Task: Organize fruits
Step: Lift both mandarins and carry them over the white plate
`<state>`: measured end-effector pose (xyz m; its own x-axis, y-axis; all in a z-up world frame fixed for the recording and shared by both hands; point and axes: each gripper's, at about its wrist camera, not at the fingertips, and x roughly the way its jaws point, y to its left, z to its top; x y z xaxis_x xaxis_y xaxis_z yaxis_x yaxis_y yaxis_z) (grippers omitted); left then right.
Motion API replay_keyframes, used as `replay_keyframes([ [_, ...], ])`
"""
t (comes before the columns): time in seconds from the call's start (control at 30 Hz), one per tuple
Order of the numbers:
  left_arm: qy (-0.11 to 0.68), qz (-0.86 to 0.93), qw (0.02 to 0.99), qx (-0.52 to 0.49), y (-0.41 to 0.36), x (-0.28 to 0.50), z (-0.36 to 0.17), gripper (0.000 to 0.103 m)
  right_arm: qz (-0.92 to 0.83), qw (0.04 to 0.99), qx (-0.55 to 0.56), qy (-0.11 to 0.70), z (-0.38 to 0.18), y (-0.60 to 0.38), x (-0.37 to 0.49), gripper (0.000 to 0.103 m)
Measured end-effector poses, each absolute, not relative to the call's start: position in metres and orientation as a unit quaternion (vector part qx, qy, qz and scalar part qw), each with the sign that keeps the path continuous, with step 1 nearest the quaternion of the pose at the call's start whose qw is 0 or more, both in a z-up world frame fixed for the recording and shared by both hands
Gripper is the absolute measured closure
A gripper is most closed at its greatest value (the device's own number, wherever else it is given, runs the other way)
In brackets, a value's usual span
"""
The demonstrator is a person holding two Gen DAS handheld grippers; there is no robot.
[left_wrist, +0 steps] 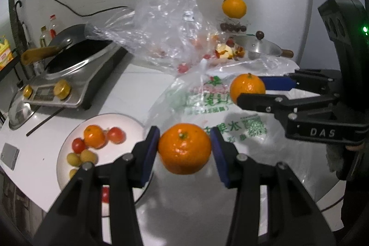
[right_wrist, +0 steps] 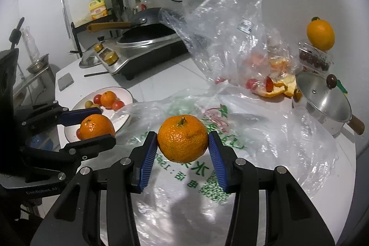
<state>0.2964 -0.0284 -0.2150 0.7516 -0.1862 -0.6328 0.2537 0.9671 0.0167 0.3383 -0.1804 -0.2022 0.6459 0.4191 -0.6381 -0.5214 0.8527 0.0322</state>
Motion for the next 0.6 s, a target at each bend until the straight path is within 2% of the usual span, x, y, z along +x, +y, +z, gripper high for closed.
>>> replay_keyframes([
  [0.6, 0.326, -0.073, 0.942, 0.027, 0.034, 0.268, -0.217, 0.057, 0.288, 0.894, -0.109, 0.326, -0.196, -0.124, 0.325, 0.055],
])
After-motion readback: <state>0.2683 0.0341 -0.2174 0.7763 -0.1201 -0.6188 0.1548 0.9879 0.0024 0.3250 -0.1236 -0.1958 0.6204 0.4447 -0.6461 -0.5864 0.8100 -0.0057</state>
